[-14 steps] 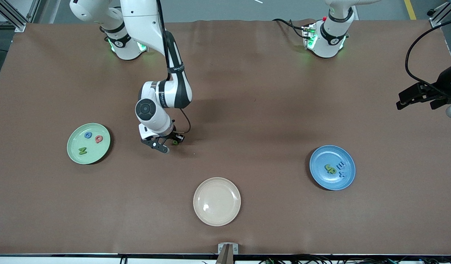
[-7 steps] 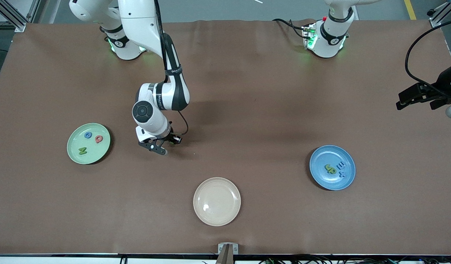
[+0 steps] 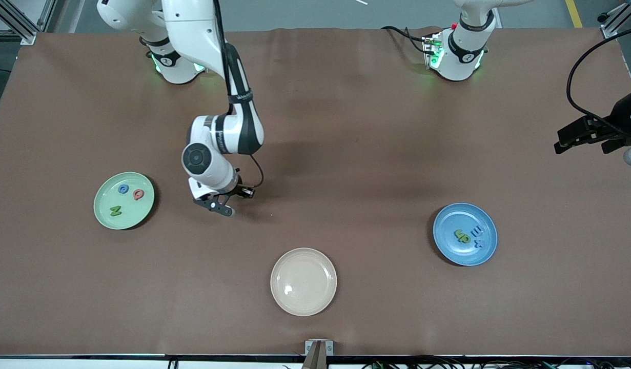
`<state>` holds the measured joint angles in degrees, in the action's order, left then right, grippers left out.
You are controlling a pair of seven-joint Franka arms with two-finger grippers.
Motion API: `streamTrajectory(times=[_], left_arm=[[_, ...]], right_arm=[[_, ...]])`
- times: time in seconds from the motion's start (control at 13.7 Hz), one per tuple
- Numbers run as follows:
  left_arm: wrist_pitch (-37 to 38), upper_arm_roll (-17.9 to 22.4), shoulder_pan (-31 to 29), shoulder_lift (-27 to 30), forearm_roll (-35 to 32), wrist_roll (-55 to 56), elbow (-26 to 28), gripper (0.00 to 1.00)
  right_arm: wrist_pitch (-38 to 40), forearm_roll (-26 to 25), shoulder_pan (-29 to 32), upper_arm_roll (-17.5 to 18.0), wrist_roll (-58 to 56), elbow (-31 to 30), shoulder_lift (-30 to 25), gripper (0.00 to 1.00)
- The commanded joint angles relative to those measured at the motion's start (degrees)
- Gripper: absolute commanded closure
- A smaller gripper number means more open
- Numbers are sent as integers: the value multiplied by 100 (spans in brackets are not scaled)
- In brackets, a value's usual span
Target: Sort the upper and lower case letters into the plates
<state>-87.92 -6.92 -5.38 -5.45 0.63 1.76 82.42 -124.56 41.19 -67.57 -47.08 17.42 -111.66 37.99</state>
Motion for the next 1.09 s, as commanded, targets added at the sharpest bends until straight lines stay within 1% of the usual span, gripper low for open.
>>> streamTrajectory(times=[0.0,0.07,0.15,0.29,0.44,0.51,0.58,0.87,1.02], left_arm=[[-41,15,-33,-35,43,-97,-86,0],[-41,15,-42,-35,43,-114,-86,0],[-41,15,-34,-44,43,-114,-86,0],[-50,15,-7,-35,43,-114,-86,0],[-59,7,1,-35,52,-97,-86,0],[-59,7,19,-35,52,-79,-86,0],[-76,7,36,-35,52,-71,-86,0],[-120,7,10,-44,43,-70,-86,0],[-155,15,1,-53,25,-79,-86,0]], right_arm=[[1211,-453,77,-1236,-1584,-49,-547,95],[1241,-454,129,-1590,-2419,-75,-495,95],[1224,-463,313,-1741,-3062,-84,-477,95],[1128,-472,1067,-1717,-4189,-23,-372,95],[769,-463,1490,-1690,-5069,-31,-179,95],[662,-463,1771,-1516,-5334,-22,-126,95],[531,-463,2122,-1253,-5554,-22,-117,95],[-312,-463,3397,47,-6083,-22,-108,95],[-603,-463,3706,426,-6118,-22,-47,95]])
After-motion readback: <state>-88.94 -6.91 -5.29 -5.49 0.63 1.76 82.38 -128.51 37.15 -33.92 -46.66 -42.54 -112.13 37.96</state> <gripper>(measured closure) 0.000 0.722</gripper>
